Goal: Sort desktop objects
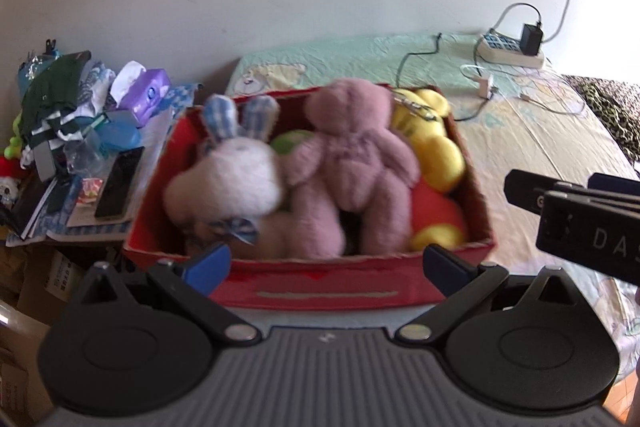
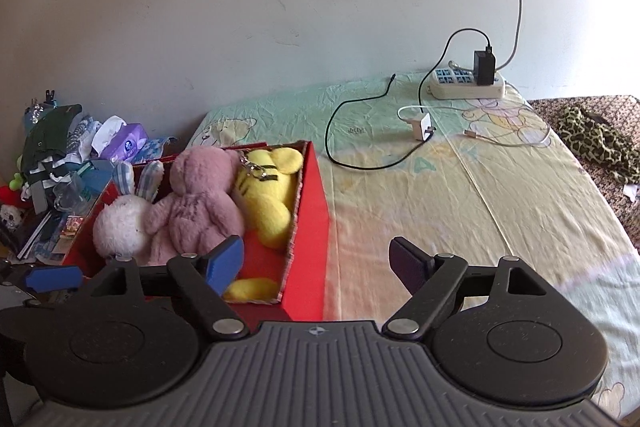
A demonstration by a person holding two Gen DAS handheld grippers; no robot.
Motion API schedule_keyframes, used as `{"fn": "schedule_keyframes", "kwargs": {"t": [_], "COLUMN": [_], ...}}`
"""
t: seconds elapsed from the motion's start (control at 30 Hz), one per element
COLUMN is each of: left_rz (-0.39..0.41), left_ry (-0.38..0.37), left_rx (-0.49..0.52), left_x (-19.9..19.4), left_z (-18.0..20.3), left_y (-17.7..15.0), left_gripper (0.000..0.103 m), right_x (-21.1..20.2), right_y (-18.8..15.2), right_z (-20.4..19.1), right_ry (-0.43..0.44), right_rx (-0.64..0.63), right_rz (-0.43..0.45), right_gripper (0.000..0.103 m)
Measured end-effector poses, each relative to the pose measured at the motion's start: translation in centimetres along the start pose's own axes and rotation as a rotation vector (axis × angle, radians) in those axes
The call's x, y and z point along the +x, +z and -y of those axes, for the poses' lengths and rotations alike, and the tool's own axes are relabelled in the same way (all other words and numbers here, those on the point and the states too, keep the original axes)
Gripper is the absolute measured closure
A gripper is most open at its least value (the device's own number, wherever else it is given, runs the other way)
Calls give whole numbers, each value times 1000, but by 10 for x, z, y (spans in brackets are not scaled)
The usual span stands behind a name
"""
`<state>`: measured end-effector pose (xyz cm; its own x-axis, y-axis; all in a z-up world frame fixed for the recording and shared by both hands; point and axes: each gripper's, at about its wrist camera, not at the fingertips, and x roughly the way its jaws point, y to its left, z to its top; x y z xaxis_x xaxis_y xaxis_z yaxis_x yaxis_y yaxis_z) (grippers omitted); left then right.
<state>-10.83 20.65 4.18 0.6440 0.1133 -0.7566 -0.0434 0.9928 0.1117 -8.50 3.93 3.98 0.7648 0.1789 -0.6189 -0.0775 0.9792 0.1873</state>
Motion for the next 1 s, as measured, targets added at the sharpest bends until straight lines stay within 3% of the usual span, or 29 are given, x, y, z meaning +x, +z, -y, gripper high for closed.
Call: {"fn": "schedule_keyframes", "kwargs": {"t": [0.43, 0.63, 1.0], "left_rz": [-1, -17, -35], "left_ry": [10, -2, -24], "left_rx": [-12, -35, -42], "left_x": [21, 34, 53], "left_z": [-64, -87, -113], "left_y": [20, 27, 32], "left_gripper": [1, 1, 1], "right_x": [9, 20, 42], "right_y": [9, 16, 17], "right_z": [-61, -76, -105], "right_ry": [-87, -86, -131], "right_rx": [32, 81, 53], "right_rz": [63, 42, 2], "right_gripper": [6, 6, 6]}}
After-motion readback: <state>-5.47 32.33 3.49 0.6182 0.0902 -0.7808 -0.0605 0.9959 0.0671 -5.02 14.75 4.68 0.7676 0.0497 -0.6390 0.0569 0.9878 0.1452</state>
